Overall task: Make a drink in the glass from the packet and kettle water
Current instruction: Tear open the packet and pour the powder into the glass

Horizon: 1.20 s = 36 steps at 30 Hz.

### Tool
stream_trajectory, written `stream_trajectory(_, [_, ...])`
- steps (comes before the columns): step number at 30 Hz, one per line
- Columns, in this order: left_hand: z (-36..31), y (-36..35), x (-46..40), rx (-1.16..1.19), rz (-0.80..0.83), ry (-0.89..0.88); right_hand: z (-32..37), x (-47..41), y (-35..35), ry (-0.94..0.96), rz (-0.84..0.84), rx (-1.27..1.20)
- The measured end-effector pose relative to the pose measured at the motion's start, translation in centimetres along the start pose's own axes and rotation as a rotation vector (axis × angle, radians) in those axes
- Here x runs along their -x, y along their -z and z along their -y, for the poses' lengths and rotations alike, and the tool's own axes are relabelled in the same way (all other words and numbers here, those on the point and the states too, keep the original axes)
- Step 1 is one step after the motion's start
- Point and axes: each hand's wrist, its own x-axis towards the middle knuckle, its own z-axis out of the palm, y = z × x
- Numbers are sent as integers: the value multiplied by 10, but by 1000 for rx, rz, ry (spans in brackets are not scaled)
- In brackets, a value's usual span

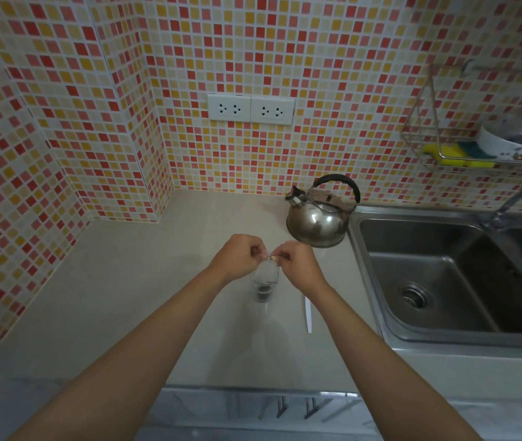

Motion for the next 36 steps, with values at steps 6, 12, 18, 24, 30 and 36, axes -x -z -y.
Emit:
stream_trajectory(6, [-2, 0, 2, -61, -36, -53, 6, 6, -1, 5, 43, -35])
stream_trajectory(12, [3, -2, 5, 81, -54, -44, 6, 11, -3, -56, -22, -53])
stream_trajectory(18, [19, 0, 25, 556, -49, 230, 14, 11, -9, -268, -150, -390])
stream_trajectory(24, [37, 22, 30, 745, -165, 392, 39, 9, -36, -386, -163, -456])
stream_trajectory(30, [79, 27, 33, 576, -358, 441, 53, 15, -85, -293, -164, -228])
stream_trajectory(36, [119, 5, 39, 402, -284, 459, 37, 14, -124, -190, 15, 23])
